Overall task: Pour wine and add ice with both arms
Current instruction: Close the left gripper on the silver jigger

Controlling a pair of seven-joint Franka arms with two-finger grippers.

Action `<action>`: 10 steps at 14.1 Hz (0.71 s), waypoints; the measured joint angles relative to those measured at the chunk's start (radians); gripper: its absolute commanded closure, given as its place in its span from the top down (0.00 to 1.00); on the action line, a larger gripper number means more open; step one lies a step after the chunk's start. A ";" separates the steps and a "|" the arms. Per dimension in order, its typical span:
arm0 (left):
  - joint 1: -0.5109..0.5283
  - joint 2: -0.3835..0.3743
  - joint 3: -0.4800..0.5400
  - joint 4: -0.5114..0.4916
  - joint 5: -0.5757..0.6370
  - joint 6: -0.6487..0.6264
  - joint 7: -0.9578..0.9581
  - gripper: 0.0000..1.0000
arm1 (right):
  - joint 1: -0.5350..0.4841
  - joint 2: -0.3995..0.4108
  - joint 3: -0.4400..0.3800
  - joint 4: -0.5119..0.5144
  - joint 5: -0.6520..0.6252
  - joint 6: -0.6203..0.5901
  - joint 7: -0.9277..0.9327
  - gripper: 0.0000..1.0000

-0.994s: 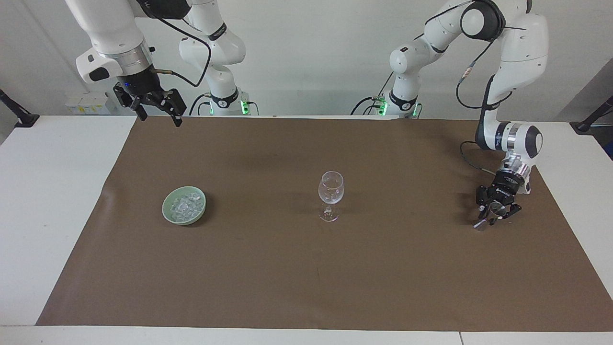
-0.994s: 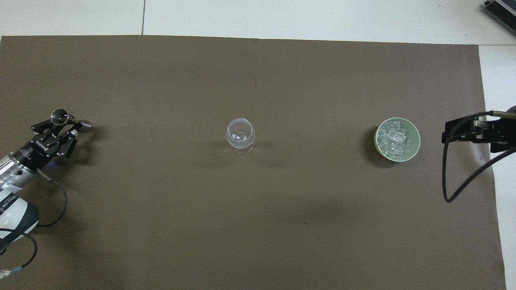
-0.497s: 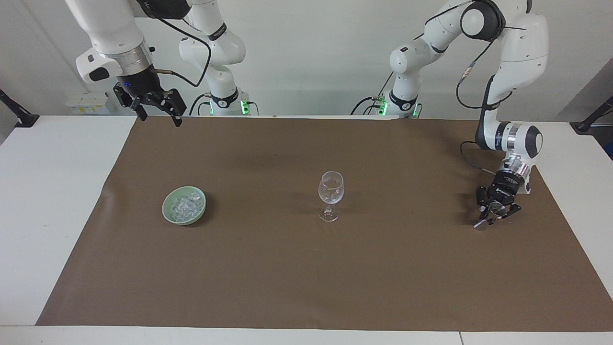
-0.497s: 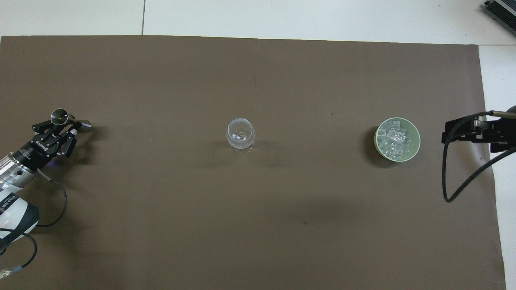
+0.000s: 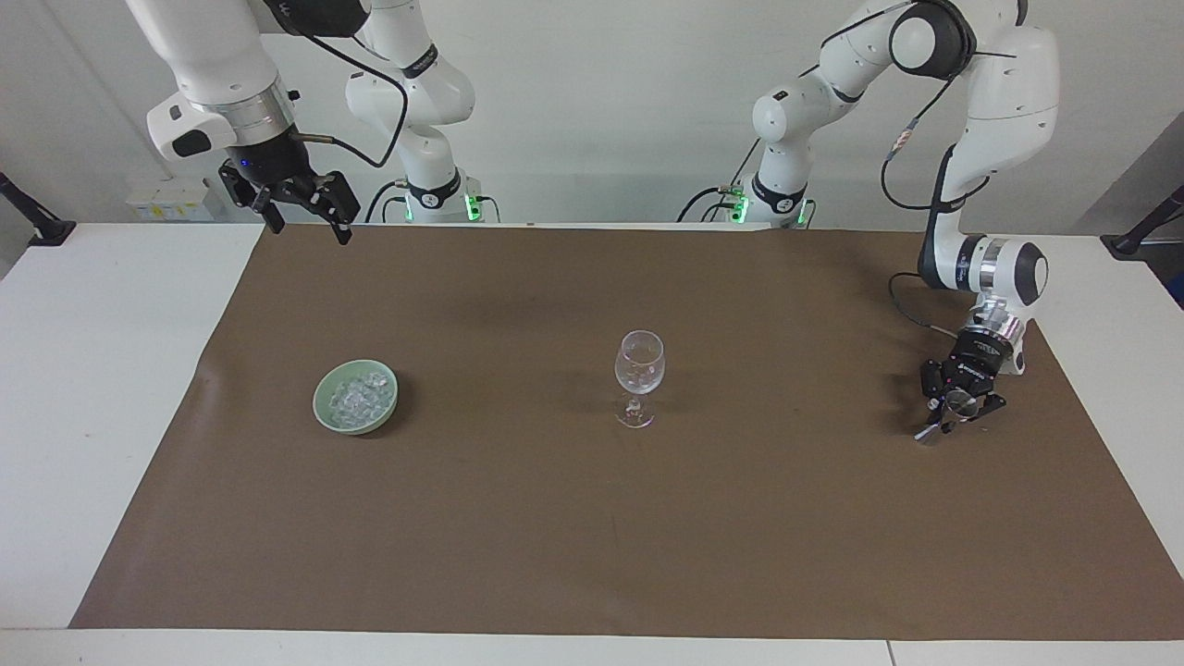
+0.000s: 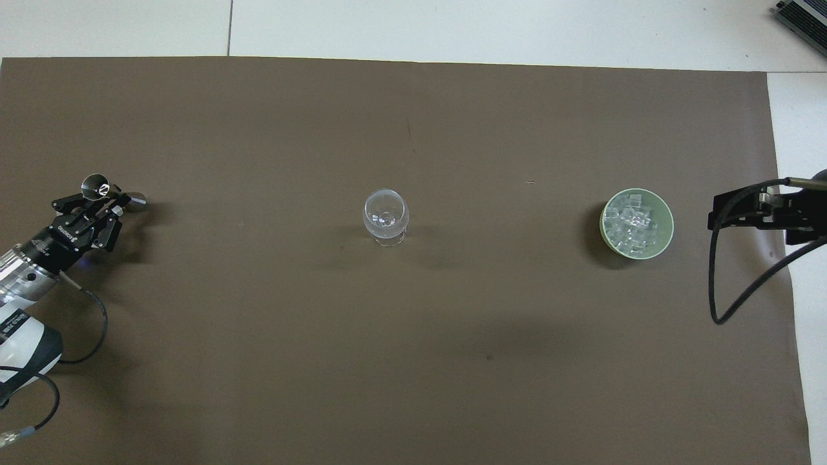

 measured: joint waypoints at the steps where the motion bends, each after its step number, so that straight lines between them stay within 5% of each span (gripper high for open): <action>1: 0.000 0.000 0.000 0.000 0.000 0.000 0.000 0.19 | 0.000 0.000 0.000 0.000 0.000 0.000 0.000 1.00; 7: 0.000 0.000 0.000 0.000 0.000 0.000 0.000 0.00 | 0.000 0.000 0.000 0.000 0.000 0.000 0.000 1.00; 10: 0.000 0.000 0.000 0.001 -0.001 0.002 0.001 0.00 | 0.000 0.000 0.000 0.000 0.000 0.000 0.000 1.00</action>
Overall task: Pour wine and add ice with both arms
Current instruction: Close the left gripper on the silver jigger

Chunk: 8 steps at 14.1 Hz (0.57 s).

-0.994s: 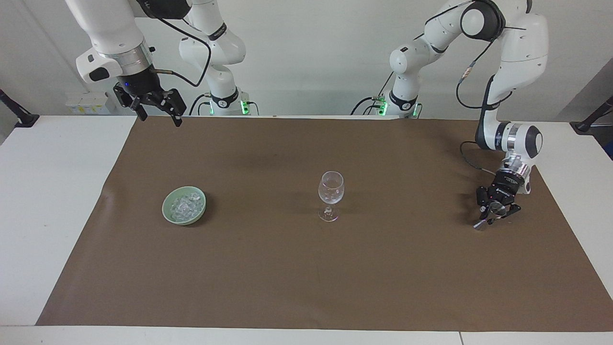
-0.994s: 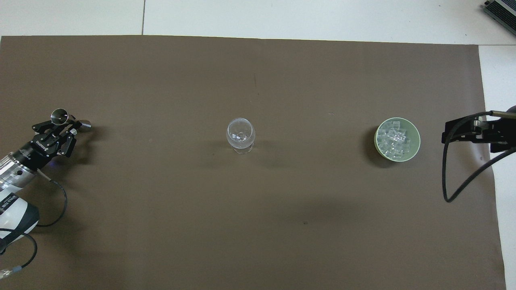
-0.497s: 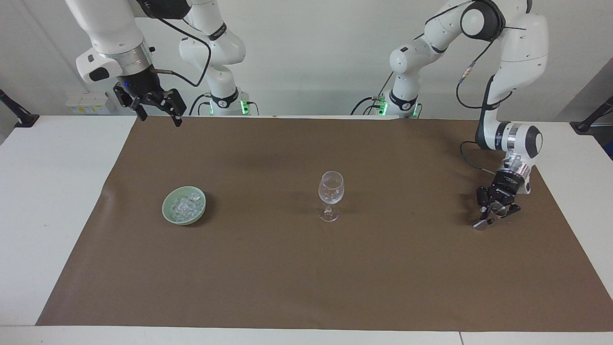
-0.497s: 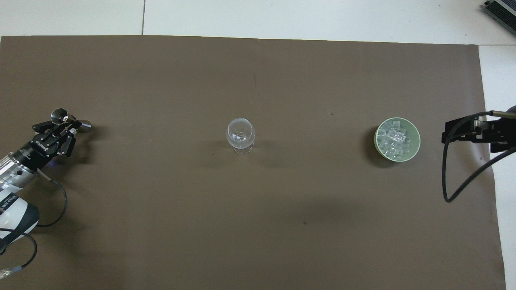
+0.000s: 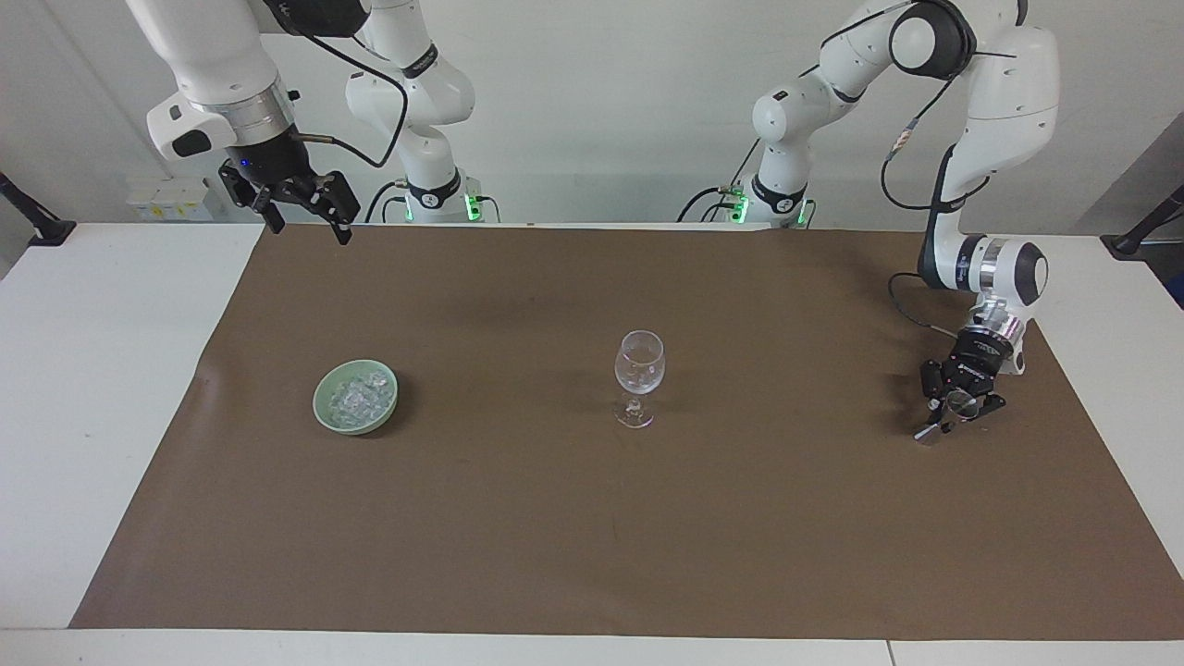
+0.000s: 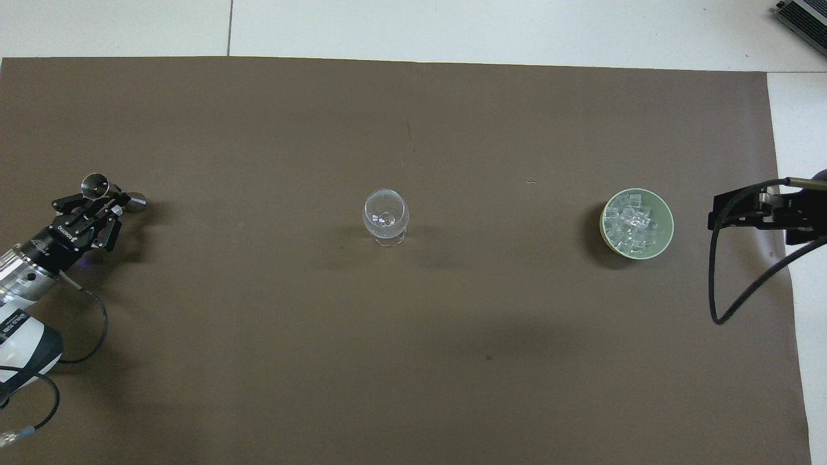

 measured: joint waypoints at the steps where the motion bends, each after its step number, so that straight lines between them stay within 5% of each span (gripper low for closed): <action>1: 0.000 0.000 0.000 0.001 0.000 0.002 0.000 0.00 | 0.000 0.000 0.000 0.000 0.000 0.000 0.000 1.00; 8: -0.001 0.000 -0.003 0.015 0.000 0.006 0.001 0.00 | 0.000 0.000 0.000 0.000 0.000 0.000 0.000 1.00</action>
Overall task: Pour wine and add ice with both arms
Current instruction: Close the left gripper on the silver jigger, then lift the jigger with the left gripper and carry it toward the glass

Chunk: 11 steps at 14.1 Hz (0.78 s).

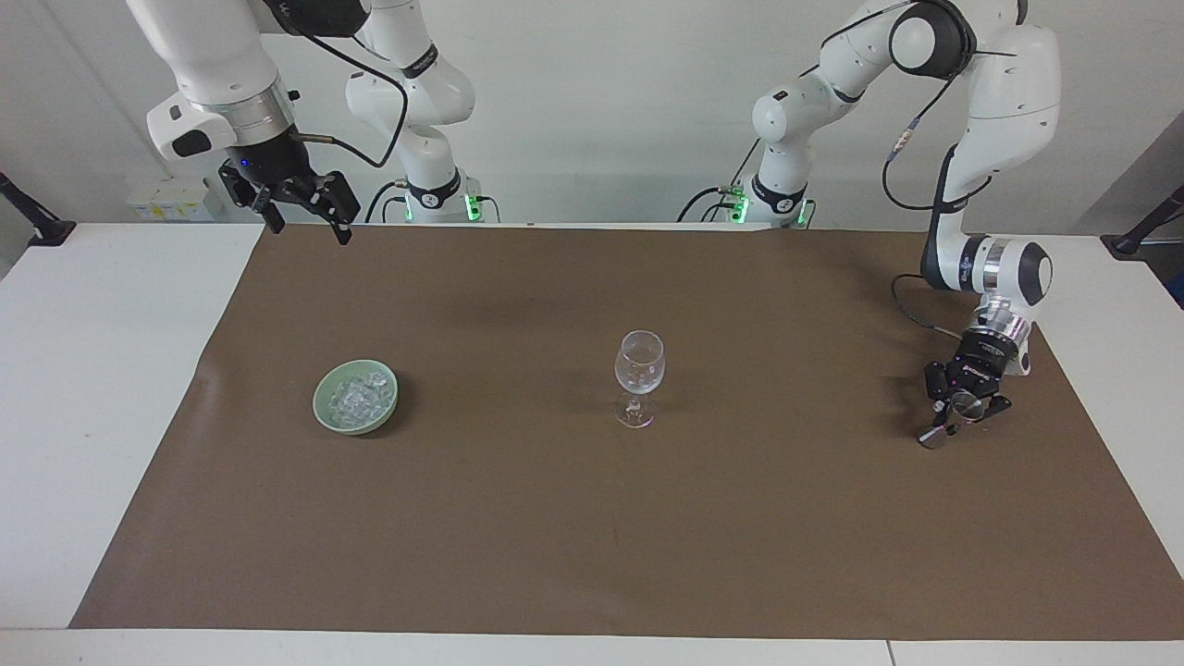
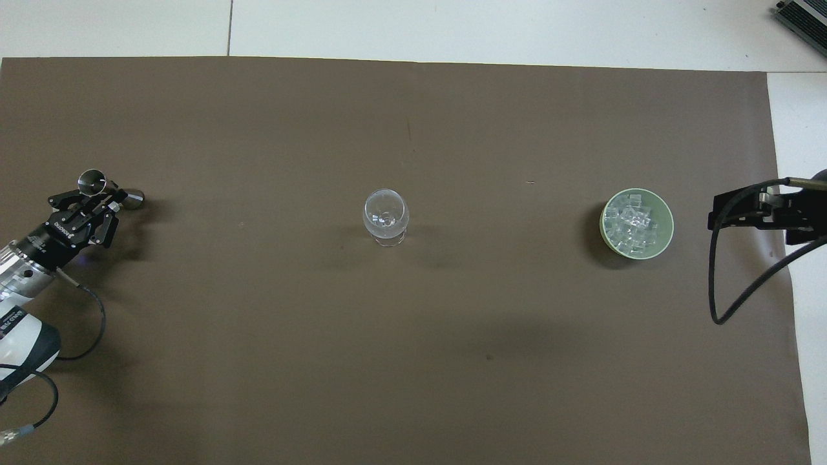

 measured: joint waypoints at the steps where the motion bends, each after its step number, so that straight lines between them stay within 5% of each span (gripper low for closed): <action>1: -0.001 0.000 -0.002 0.000 0.000 0.000 0.001 0.00 | 0.000 0.000 0.000 0.000 0.000 0.000 0.000 1.00; 11: -0.142 -0.111 -0.010 -0.012 -0.054 0.088 0.001 0.00 | 0.000 0.000 0.000 0.000 0.000 0.000 0.000 1.00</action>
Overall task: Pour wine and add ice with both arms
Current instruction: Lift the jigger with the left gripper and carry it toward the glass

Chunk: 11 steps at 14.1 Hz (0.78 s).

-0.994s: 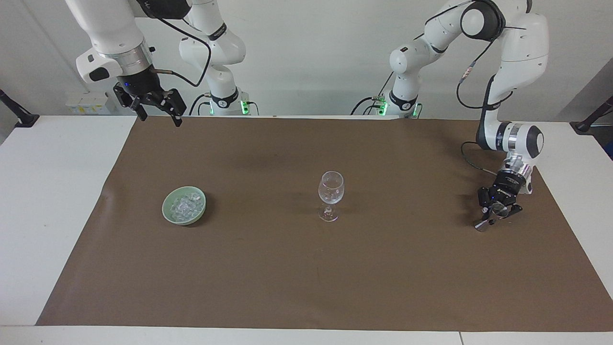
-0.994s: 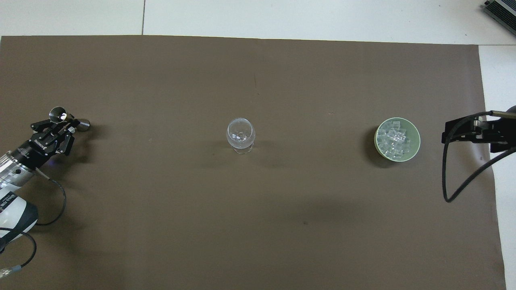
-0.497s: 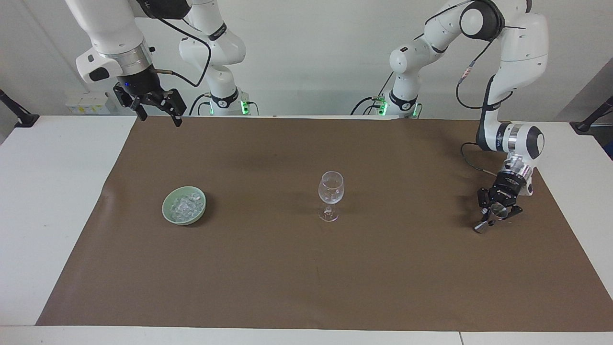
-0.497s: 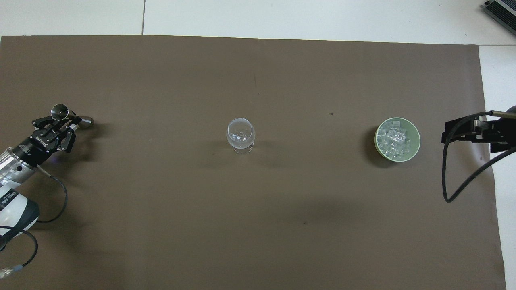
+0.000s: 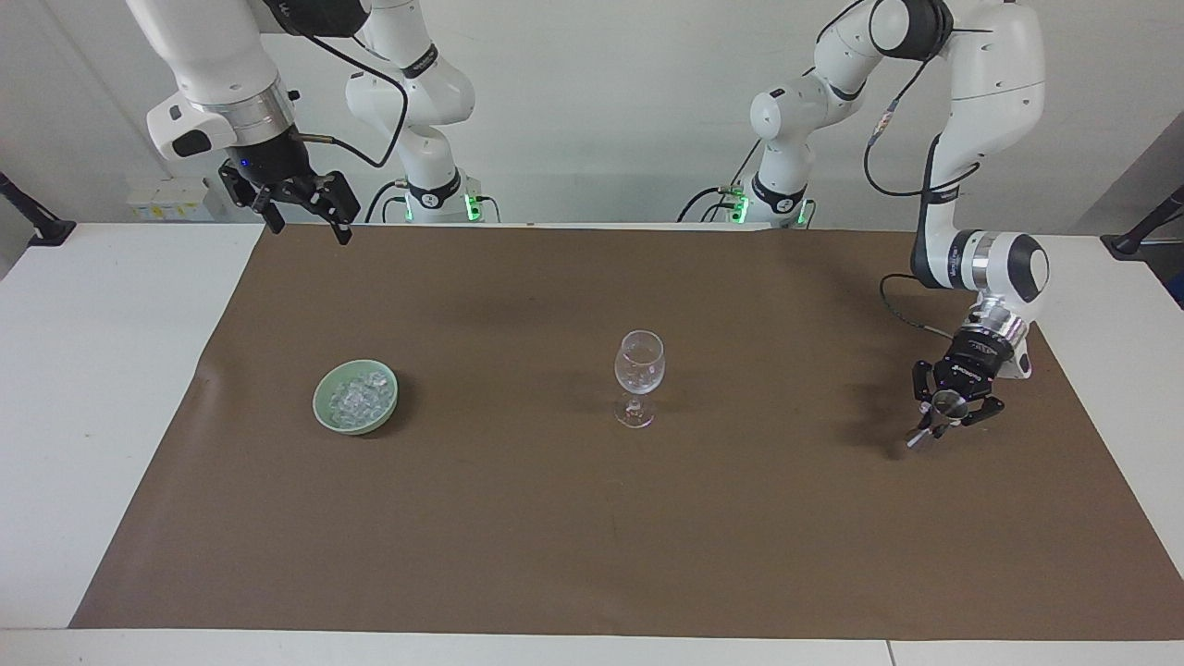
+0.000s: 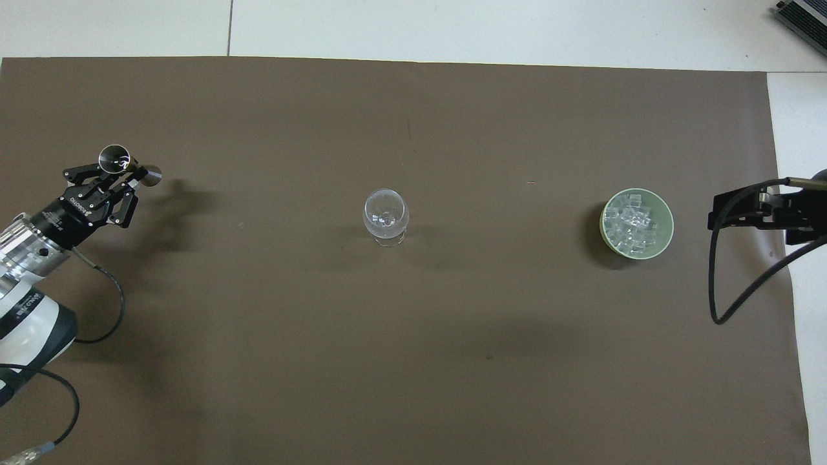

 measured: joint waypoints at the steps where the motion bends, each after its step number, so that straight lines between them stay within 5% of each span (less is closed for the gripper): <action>1: -0.023 -0.013 -0.001 -0.009 -0.013 0.023 0.000 0.00 | 0.000 0.000 0.000 0.000 0.000 0.000 0.000 1.00; 11: -0.340 -0.204 -0.006 -0.095 -0.264 0.355 0.000 0.00 | 0.000 0.000 0.000 0.000 0.000 0.000 0.000 1.00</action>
